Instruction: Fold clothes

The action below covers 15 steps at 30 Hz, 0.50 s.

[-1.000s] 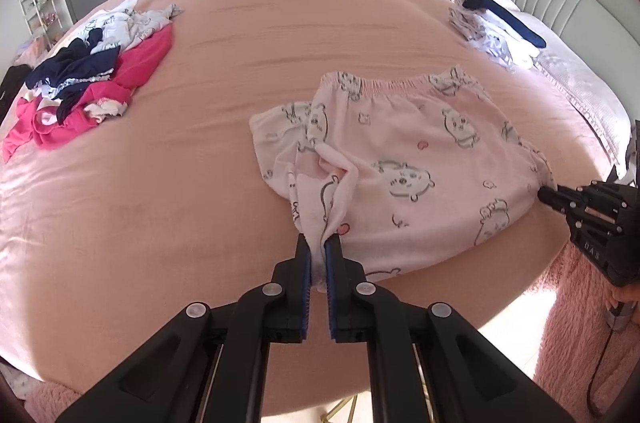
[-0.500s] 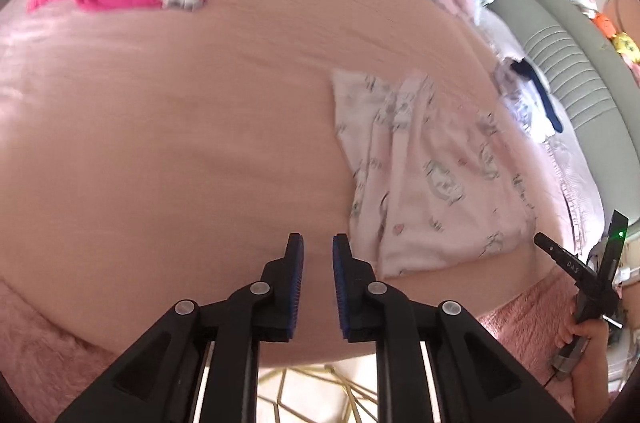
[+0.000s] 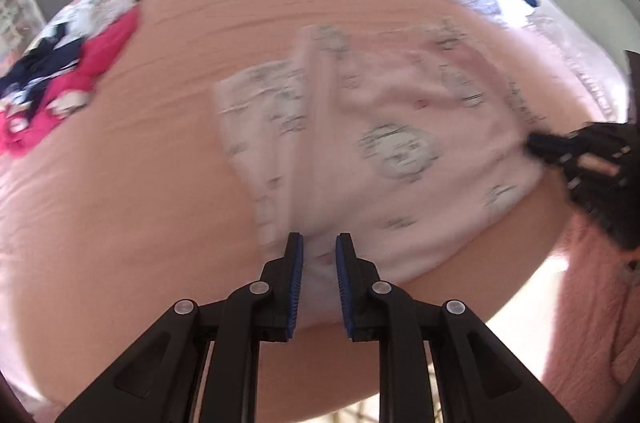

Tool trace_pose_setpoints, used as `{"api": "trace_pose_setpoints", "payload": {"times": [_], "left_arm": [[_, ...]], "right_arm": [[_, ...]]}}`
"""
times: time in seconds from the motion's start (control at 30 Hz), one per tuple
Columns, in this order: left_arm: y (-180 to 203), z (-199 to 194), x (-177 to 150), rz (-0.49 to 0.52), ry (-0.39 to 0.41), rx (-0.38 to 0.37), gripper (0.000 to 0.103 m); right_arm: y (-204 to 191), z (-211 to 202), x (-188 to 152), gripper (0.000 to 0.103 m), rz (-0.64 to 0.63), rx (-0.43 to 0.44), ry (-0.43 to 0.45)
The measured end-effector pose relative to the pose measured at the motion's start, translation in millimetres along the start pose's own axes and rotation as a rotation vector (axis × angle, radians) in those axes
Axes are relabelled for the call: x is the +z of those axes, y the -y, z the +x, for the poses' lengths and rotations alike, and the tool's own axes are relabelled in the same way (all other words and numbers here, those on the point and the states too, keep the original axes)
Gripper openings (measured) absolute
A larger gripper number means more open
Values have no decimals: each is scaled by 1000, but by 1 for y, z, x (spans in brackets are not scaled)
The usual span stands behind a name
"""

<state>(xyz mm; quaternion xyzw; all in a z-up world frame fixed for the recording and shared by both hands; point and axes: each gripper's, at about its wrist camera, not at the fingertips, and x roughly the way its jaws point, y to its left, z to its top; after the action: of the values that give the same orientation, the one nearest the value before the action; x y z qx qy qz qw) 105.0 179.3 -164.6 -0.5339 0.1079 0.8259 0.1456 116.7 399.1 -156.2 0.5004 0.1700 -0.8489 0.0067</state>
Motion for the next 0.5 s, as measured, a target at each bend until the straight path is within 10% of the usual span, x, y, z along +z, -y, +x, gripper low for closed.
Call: {"api": "trace_pose_setpoints", "payload": {"times": [0.17, 0.5], "left_arm": [[-49, -13, -12, -211, 0, -31, 18], [-17, -23, -24, -151, 30, -111, 33]], "right_arm": [[44, 1, -16, 11, 158, -71, -39], [6, -25, -25, 12, 209, 51, 93]]}}
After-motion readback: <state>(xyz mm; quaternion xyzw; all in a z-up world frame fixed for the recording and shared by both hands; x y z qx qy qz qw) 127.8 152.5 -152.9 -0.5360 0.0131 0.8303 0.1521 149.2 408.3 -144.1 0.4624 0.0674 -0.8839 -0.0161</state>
